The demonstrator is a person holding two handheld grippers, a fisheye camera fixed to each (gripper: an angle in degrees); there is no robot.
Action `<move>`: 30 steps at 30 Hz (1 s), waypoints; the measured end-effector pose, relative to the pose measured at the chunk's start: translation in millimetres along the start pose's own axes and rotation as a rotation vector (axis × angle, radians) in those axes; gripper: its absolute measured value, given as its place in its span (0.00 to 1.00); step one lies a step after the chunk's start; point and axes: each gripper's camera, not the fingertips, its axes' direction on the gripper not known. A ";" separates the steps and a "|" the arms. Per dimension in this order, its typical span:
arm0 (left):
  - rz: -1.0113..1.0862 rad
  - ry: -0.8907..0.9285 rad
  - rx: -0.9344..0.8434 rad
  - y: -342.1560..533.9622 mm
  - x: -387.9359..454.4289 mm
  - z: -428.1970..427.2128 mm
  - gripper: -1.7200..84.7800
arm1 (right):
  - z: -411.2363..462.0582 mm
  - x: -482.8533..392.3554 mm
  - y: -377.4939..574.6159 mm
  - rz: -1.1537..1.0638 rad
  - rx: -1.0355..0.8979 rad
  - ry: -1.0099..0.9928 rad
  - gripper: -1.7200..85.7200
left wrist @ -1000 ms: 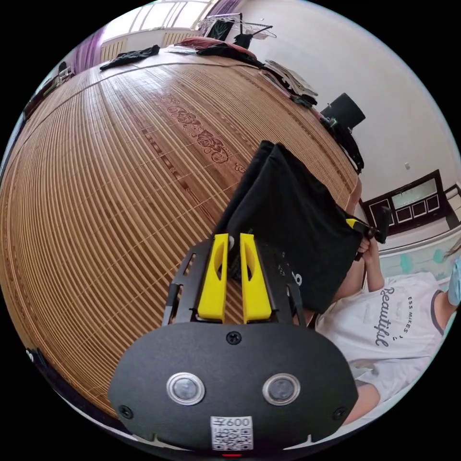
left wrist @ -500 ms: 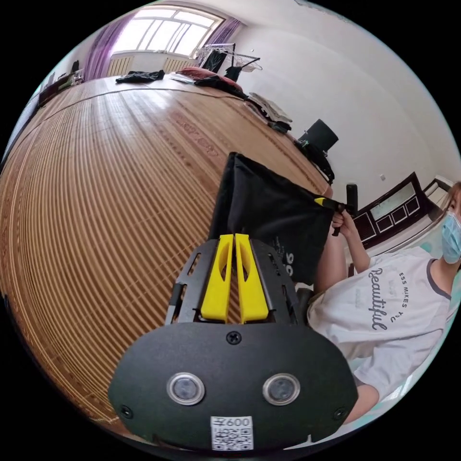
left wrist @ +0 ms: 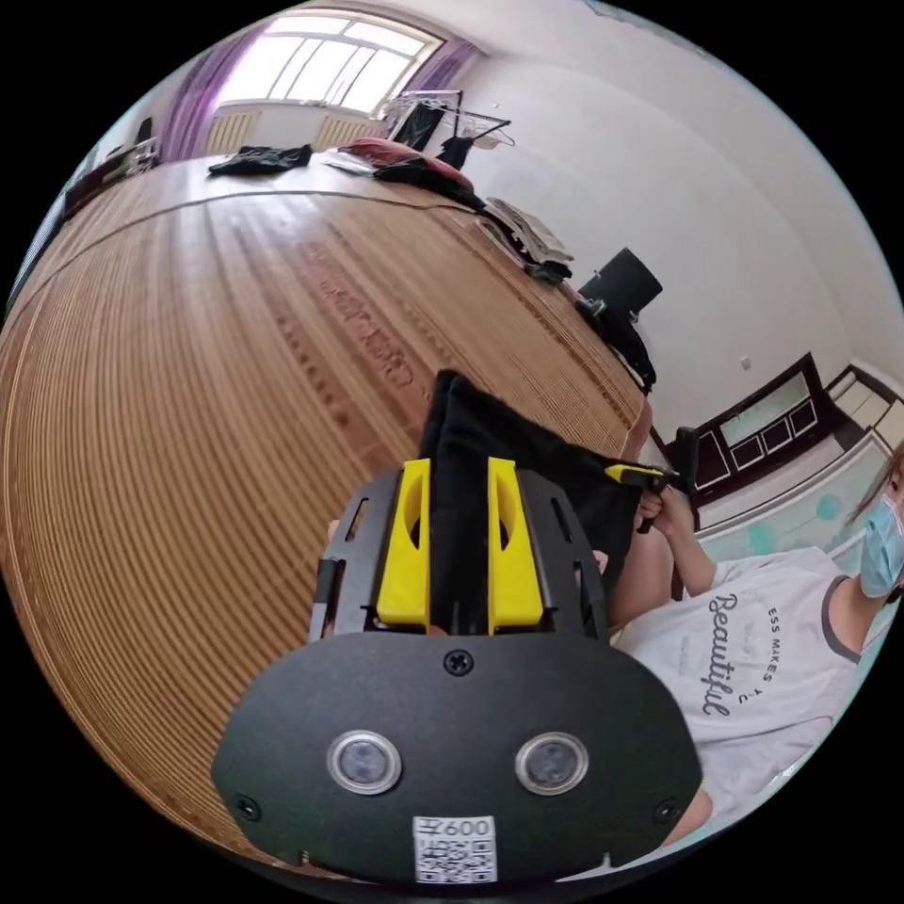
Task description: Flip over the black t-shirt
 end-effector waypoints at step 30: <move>0.351 -0.398 -0.048 -38.5 88.7 148.6 0.05 | -35.0 25.5 41.4 -0.035 0.084 -0.057 0.01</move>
